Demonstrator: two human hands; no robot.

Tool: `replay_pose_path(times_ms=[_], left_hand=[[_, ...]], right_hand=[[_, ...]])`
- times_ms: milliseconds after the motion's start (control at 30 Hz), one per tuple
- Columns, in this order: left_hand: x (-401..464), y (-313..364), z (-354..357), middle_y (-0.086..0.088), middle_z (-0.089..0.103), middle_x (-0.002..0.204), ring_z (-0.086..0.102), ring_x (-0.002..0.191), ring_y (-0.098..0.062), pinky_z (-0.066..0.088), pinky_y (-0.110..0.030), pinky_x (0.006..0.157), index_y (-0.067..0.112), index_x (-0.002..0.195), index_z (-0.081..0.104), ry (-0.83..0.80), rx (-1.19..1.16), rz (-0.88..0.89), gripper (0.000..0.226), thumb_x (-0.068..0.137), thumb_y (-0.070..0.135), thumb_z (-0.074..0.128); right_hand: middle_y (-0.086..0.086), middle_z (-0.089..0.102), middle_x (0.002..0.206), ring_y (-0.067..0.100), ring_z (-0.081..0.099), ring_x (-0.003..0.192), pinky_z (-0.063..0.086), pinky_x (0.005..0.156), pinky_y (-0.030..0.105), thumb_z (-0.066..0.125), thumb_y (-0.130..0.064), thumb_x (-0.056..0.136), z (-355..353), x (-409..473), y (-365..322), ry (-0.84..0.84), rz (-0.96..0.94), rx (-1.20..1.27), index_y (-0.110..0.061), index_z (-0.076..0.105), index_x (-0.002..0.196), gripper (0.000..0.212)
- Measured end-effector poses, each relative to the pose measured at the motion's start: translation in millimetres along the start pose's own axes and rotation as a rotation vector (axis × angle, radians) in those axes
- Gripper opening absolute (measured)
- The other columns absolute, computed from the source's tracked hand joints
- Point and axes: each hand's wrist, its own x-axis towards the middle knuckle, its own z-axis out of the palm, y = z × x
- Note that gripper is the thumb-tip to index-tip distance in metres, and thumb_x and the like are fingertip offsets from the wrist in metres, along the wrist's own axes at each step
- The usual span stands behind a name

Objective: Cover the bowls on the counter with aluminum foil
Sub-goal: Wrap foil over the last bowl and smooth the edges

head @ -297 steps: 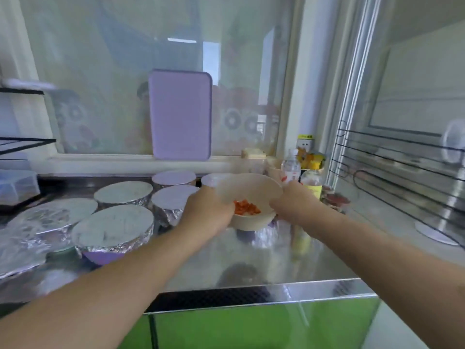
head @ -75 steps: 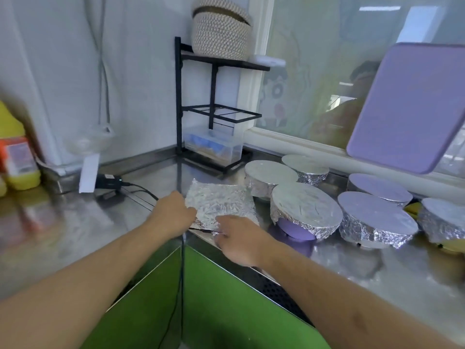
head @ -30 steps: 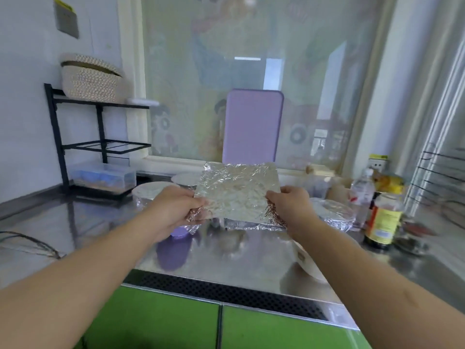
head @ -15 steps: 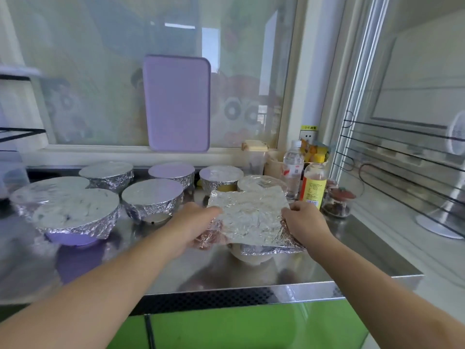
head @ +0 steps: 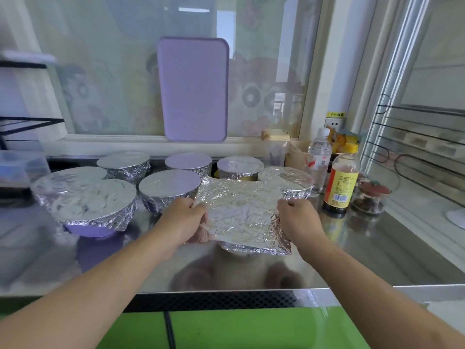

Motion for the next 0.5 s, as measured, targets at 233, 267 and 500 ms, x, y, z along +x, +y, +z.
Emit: replay_pose_path(times_ms=[233,267,500], left_hand=[[6.7,-1.5,0.1,-0.002,0.045,0.055,0.044,0.060,-0.022,0.027,-0.035,0.061,0.006,0.066,0.053,0.068,0.026,-0.067,0.038,0.101,0.021,0.055],[9.0,-2.1,0.8,-0.005,0.047,0.062,0.044,0.064,-0.023,0.027,-0.036,0.062,0.008,0.067,0.050,0.080,0.005,-0.083,0.038,0.102,0.020,0.054],[6.7,0.8,-5.1,-0.007,0.060,0.088,0.056,0.085,-0.032,0.043,-0.044,0.073,0.010,0.091,0.056,0.143,0.299,0.053,0.025,0.101,0.031,0.047]], right_hand=[[-0.008,0.035,0.040,0.010,0.031,0.033,0.028,0.044,0.024,0.050,-0.021,0.104,-4.6,1.4,1.6,-0.077,-0.037,-0.089,-0.016,0.040,0.058,0.047],[-0.008,0.035,0.039,0.010,0.032,0.031,0.027,0.039,0.022,0.050,-0.021,0.105,-4.9,1.3,2.9,-0.086,-0.047,-0.097,-0.015,0.040,0.059,0.048],[0.002,0.056,0.053,0.020,0.055,0.052,0.039,0.053,0.027,0.049,-0.030,0.104,-14.1,6.4,1.8,-0.137,-0.026,-0.201,-0.011,0.050,0.065,0.044]])
